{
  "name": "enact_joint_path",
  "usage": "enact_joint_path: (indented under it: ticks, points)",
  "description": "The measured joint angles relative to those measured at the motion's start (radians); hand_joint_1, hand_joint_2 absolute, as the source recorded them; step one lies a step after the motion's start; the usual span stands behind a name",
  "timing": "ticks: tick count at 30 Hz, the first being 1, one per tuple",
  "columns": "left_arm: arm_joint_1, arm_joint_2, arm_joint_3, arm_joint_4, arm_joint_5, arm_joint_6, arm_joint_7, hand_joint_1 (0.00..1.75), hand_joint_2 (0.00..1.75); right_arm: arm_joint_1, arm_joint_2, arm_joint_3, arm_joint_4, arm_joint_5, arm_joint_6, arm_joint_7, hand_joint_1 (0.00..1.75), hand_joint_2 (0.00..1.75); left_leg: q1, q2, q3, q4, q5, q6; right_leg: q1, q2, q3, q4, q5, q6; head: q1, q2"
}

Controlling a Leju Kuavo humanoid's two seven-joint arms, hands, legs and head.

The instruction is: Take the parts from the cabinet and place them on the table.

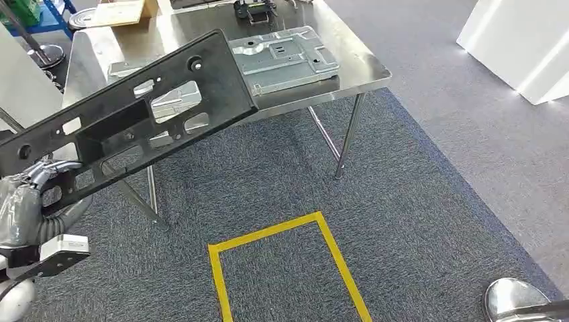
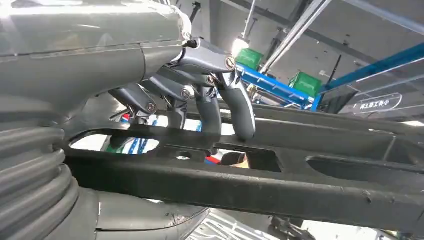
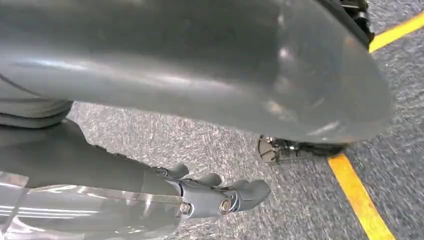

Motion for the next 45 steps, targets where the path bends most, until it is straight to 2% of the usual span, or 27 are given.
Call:
enact_joint_path:
  ticks: [1,3,5,7,9,10,11,13,14,15,16,20,21,24,25,26,27,29,30,34,36,37,40,41,42,43,45]
  points:
    - [0.0,0.0,0.0,0.0,0.0,-0.001,0.0,1.75,1.75,0.0,0.0,0.0,0.0,0.0,0.0,0.0,0.0,0.0,0.0,0.0,0.0,0.0,0.0,0.0,0.0,0.0,0.0,0.0,0.0,0.0,0.0,0.0]
    - [-0.001,0.003,0.0,0.0,0.0,-0.001,-0.002,1.75,1.75,-0.001,0.004,0.0,0.0,0.0,0.002,0.0,0.0,0.0,-0.004,0.0,-0.004,-0.003,-0.004,0.017,-0.007,-0.002,0.006,-0.014,0.005,0.008,0.0,0.0]
    - [-0.001,0.008,-0.002,0.001,-0.002,0.0,-0.004,1.75,1.75,-0.002,0.003,0.0,0.0,0.0,0.003,-0.002,0.0,0.0,0.01,0.003,0.035,-0.054,0.015,0.023,-0.002,-0.002,0.018,-0.01,-0.001,0.016,0.0,0.0]
    - [-0.012,0.008,-0.002,0.002,-0.001,0.0,-0.005,1.75,1.75,-0.002,0.002,0.0,0.0,0.001,0.008,-0.005,0.0,0.0,0.013,0.003,0.042,-0.065,0.021,0.028,-0.005,0.0,-0.037,0.102,-0.066,0.022,0.0,0.0]
    - [-0.011,0.007,-0.006,0.006,-0.001,0.0,-0.008,1.75,1.75,-0.002,0.002,0.0,0.0,0.002,0.011,-0.007,0.0,0.0,0.013,0.003,0.042,-0.062,0.015,0.025,-0.017,-0.001,-0.114,0.244,-0.122,0.032,0.0,0.0]
    - [-0.011,0.007,-0.008,0.008,-0.001,-0.001,-0.008,1.75,1.75,-0.002,0.001,0.0,0.0,0.003,0.012,-0.008,0.0,0.0,0.015,0.002,0.042,-0.058,0.012,0.02,-0.022,-0.001,-0.132,0.267,-0.118,0.038,0.0,0.0]
    - [-0.011,0.007,-0.01,0.01,-0.001,-0.001,-0.008,1.75,1.75,0.0,0.001,0.0,0.0,0.004,0.013,-0.009,0.0,0.0,0.019,0.0,0.043,-0.052,0.006,0.015,-0.027,-0.001,-0.125,0.244,-0.092,0.045,0.0,0.0]
    - [-0.011,0.007,-0.01,0.011,-0.002,0.0,-0.009,1.75,1.75,0.001,0.001,0.0,0.0,0.004,0.013,-0.009,0.0,0.0,0.031,-0.003,0.046,-0.03,-0.013,-0.002,-0.039,-0.001,-0.053,0.09,0.003,0.059,0.0,0.0]
    - [-0.011,0.007,-0.01,0.011,-0.004,0.001,-0.009,1.75,1.75,0.002,0.001,0.0,0.0,0.004,0.014,-0.009,0.0,0.0,0.032,-0.003,0.044,-0.016,-0.026,-0.012,-0.047,0.0,-0.021,0.015,0.026,0.066,0.0,0.0]
    - [-0.011,0.008,-0.01,0.011,-0.004,0.002,-0.009,1.75,1.75,0.002,0.002,0.0,0.001,0.004,0.014,-0.009,0.0,0.0,0.027,-0.005,0.035,-0.005,-0.036,-0.025,-0.037,0.012,-0.017,0.018,0.0,0.061,0.0,0.0]
    - [-0.011,0.008,-0.012,0.011,-0.005,0.002,-0.009,1.75,1.75,0.0,0.002,0.0,0.001,0.004,0.014,-0.01,0.0,0.0,0.025,-0.005,0.034,0.0,-0.043,-0.031,-0.04,0.014,-0.021,0.021,-0.001,0.04,0.0,0.0]
    - [-0.011,0.01,-0.012,0.011,-0.01,0.003,-0.01,1.75,1.75,0.001,0.001,0.0,0.001,0.004,0.014,-0.011,0.0,0.0,0.035,0.002,0.049,0.002,-0.057,-0.048,-0.035,0.009,-0.006,0.02,-0.017,0.007,0.0,0.0]
    - [-0.011,0.011,-0.011,0.011,-0.011,0.003,-0.009,1.75,1.75,0.001,0.001,0.0,0.001,0.004,0.014,-0.012,0.0,0.0,0.034,0.012,0.032,0.046,-0.074,-0.046,-0.033,0.007,0.002,0.018,-0.022,0.0,0.0,0.0]
    - [-0.01,0.011,-0.011,0.011,-0.01,0.003,-0.008,1.75,1.75,0.002,0.001,0.0,0.001,0.004,0.014,-0.012,0.0,0.0,0.03,0.016,-0.11,0.291,-0.159,-0.042,-0.022,0.004,0.022,0.018,-0.041,-0.014,0.0,0.0]
    - [-0.008,0.011,-0.011,0.011,-0.01,0.003,-0.008,1.75,1.75,0.002,0.001,0.0,0.001,0.004,0.014,-0.012,0.0,0.0,0.029,0.016,-0.148,0.336,-0.158,-0.038,-0.017,0.004,0.03,0.018,-0.048,-0.016,0.0,0.0]
    - [-0.004,0.011,-0.011,0.011,-0.01,0.003,-0.008,1.75,1.75,0.002,0.001,0.0,0.001,0.004,0.014,-0.012,0.0,0.0,0.027,0.016,-0.16,0.329,-0.129,-0.033,-0.013,0.004,0.041,0.018,-0.057,-0.016,0.0,0.0]
    - [-0.004,0.011,-0.012,0.011,-0.01,0.003,-0.008,1.75,1.75,0.002,0.001,0.0,0.001,0.004,0.014,-0.012,0.0,0.0,0.023,0.016,-0.149,0.274,-0.076,-0.025,-0.011,0.004,0.055,0.018,-0.066,-0.016,0.0,0.0]
    - [-0.004,0.012,-0.011,0.011,-0.011,0.004,-0.008,1.75,1.75,0.004,0.001,0.0,0.001,0.004,0.014,-0.012,0.0,0.0,0.012,0.018,-0.091,0.098,0.046,0.0,-0.006,0.003,0.085,0.017,-0.088,-0.014,0.0,0.0]
    - [-0.004,0.013,-0.011,0.012,-0.011,0.005,-0.008,1.75,1.75,0.007,0.005,0.0,0.002,0.004,0.014,-0.012,0.0,0.0,0.004,0.023,-0.077,0.083,0.031,0.009,-0.005,0.001,0.089,0.015,-0.095,-0.011,0.001,0.0]
    - [-0.005,0.016,-0.011,0.011,-0.013,0.007,-0.008,1.75,1.75,0.0,0.005,-0.001,0.002,0.004,0.014,-0.012,0.0,0.0,-0.006,0.02,-0.052,0.038,0.01,0.02,-0.006,-0.004,0.103,0.017,-0.092,0.017,0.0,0.0]
    - [-0.004,0.016,-0.01,0.011,-0.015,0.008,-0.008,1.75,1.75,-0.001,0.005,-0.001,0.002,0.004,0.014,-0.012,0.0,0.0,0.001,0.015,-0.017,0.015,0.006,0.027,-0.01,-0.004,0.084,0.069,-0.091,0.024,0.0,0.0]
    - [-0.006,0.016,-0.01,0.011,-0.016,0.01,-0.008,1.75,1.75,-0.002,0.005,-0.001,0.002,0.004,0.014,-0.012,0.0,0.0,0.001,0.015,-0.008,0.011,0.001,0.034,-0.01,-0.003,0.038,0.136,-0.111,0.026,0.0,0.0]
    - [-0.002,0.016,-0.011,0.011,-0.018,0.01,-0.008,1.75,1.75,-0.001,0.005,-0.001,0.002,0.004,0.014,-0.012,0.0,0.0,-0.001,0.013,0.015,0.011,-0.022,0.037,-0.011,-0.003,-0.103,0.305,-0.186,0.03,0.0,0.0]
    - [0.0,0.016,-0.011,0.011,-0.018,0.01,-0.008,1.75,1.75,0.0,0.005,-0.001,0.002,0.004,0.014,-0.012,0.0,0.0,-0.001,0.012,0.026,0.011,-0.03,0.036,-0.011,-0.003,-0.125,0.306,-0.177,0.032,0.0,0.0]
    - [0.0,0.016,-0.011,0.011,-0.018,0.01,-0.008,1.75,1.75,0.002,0.004,-0.001,0.002,0.004,0.014,-0.012,0.0,0.0,-0.001,0.01,0.04,0.011,-0.04,0.034,-0.011,-0.003,-0.127,0.271,-0.146,0.033,0.0,0.0]
    - [0.0,0.016,-0.011,0.011,-0.018,0.01,-0.008,1.75,1.75,0.004,0.003,-0.001,0.002,0.004,0.014,-0.012,0.0,0.0,-0.001,0.008,0.056,0.011,-0.051,0.031,-0.011,-0.003,-0.113,0.202,-0.094,0.032,0.0,0.0]
    - [0.001,0.016,-0.011,0.011,-0.018,0.01,-0.008,1.75,1.75,0.011,0.0,-0.001,0.002,0.004,0.014,-0.012,0.0,0.0,-0.001,0.008,0.077,0.008,-0.075,0.023,-0.004,-0.002,-0.074,0.036,0.055,0.018,0.0,0.0]
